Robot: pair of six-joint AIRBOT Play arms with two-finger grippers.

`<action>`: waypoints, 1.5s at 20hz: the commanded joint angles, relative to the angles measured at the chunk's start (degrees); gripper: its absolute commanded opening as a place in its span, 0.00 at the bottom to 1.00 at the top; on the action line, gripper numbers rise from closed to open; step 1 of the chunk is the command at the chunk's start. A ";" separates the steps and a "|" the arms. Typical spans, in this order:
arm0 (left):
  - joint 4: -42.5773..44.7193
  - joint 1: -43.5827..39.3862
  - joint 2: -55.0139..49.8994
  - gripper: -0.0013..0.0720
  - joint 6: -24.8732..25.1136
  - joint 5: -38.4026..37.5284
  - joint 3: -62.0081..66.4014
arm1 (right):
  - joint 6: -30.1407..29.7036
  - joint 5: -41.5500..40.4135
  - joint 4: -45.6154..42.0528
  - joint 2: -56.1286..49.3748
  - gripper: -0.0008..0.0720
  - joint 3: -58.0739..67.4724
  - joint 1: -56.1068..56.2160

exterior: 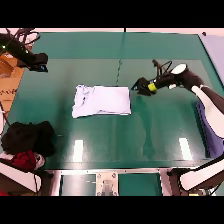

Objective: Fold the shirts.

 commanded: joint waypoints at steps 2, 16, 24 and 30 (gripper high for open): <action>-0.02 0.04 0.02 0.05 -0.02 0.63 -0.22 | -4.63 -0.92 8.92 -4.31 0.78 -4.90 4.35; -0.02 0.04 0.00 0.05 0.02 0.17 -0.22 | 5.68 3.85 4.15 6.32 0.03 26.47 -6.01; -0.15 0.04 0.00 0.05 0.00 0.22 -0.22 | 7.93 10.34 1.33 11.37 0.03 27.45 -40.46; -0.20 0.04 0.02 0.05 0.02 0.15 -0.22 | 7.91 10.54 -3.34 11.34 0.03 27.45 -54.18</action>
